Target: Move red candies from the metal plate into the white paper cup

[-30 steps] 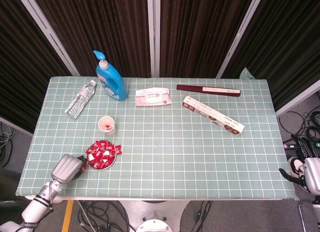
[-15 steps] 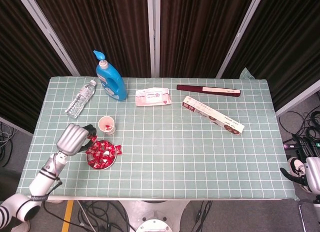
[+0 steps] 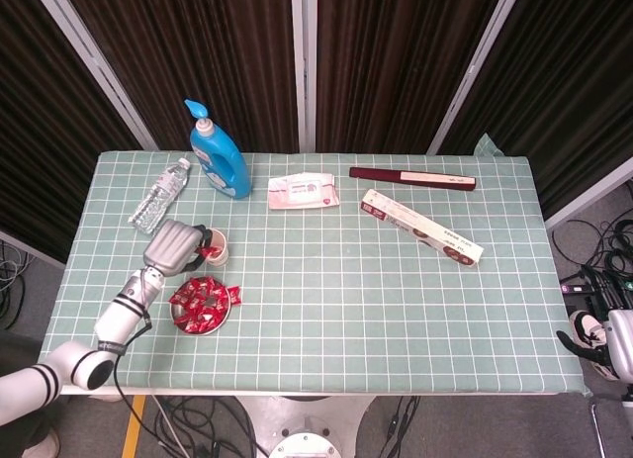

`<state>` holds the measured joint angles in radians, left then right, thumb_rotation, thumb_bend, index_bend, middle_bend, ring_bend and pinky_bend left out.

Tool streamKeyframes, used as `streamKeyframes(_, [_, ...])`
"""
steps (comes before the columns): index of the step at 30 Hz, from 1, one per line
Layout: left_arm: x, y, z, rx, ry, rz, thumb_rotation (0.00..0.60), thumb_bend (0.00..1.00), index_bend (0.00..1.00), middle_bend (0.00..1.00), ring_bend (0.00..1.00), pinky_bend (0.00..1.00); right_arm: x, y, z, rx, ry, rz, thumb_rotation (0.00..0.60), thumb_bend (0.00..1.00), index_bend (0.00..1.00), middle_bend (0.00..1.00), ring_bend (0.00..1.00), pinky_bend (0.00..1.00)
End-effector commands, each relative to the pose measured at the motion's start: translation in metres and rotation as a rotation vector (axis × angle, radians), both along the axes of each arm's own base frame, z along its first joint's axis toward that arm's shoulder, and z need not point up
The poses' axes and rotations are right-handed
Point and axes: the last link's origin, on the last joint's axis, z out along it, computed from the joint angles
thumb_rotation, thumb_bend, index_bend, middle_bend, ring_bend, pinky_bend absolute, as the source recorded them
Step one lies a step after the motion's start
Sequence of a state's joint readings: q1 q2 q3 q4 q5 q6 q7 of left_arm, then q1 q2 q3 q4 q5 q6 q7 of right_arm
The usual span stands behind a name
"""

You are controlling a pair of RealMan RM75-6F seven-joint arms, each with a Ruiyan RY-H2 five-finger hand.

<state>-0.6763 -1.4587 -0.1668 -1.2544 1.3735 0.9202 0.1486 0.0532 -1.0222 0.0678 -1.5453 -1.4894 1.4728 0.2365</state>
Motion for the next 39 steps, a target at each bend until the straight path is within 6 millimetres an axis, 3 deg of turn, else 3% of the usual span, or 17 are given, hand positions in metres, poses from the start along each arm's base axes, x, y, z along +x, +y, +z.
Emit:
streamKeyframes(1, [-0.001,0.005,-0.006,-0.003,0.002,0.017,0.6,0.41,0.59,0.58,0.97,1.0,0.0,0.0,0.0,-0.001,0.0,-0.002,0.6,0.1,0.0,0.12,0.08,0.39])
streamKeyframes(5, [-0.002,0.007,-0.009,-0.002,-0.001,0.023,0.6,0.4,0.56,0.55,0.96,1.0,-0.001,0.001,0.0,-0.001,0.0,-0.007,0.6,0.1,0.0,0.12,0.08,0.39])
streamKeyframes(9, [-0.003,0.008,-0.01,-0.001,0.017,0.027,0.6,0.34,0.43,0.47,0.95,1.0,-0.002,0.002,0.0,-0.002,0.0,-0.01,0.6,0.1,0.0,0.12,0.08,0.39])
streamKeyframes(13, [-0.003,0.005,-0.007,0.024,0.033,0.015,0.6,0.3,0.37,0.4,0.94,1.0,-0.002,0.002,0.001,-0.004,-0.001,-0.008,0.6,0.1,0.0,0.12,0.08,0.39])
streamKeyframes(21, [0.022,-0.04,0.002,0.053,-0.015,-0.165,0.6,0.27,0.39,0.4,0.93,1.0,0.0,0.0,0.0,0.002,0.003,0.0,0.6,0.1,0.0,0.12,0.08,0.39])
streamKeyframes(27, [0.036,-0.066,-0.027,-0.077,0.008,-0.209,0.6,0.27,0.43,0.43,0.94,1.0,0.001,0.0,-0.001,0.005,0.001,0.006,0.6,0.1,0.0,0.12,0.08,0.39])
streamKeyframes(33, [0.038,-0.065,-0.056,-0.159,0.045,-0.127,0.6,0.27,0.43,0.43,0.94,1.0,-0.001,0.002,0.0,0.001,-0.001,0.0,0.6,0.1,0.0,0.12,0.08,0.39])
streamKeyframes(39, [0.041,-0.066,-0.074,-0.176,0.096,-0.069,0.6,0.27,0.43,0.45,0.94,1.0,0.0,0.002,0.0,0.002,-0.002,0.002,0.6,0.1,0.0,0.12,0.08,0.39])
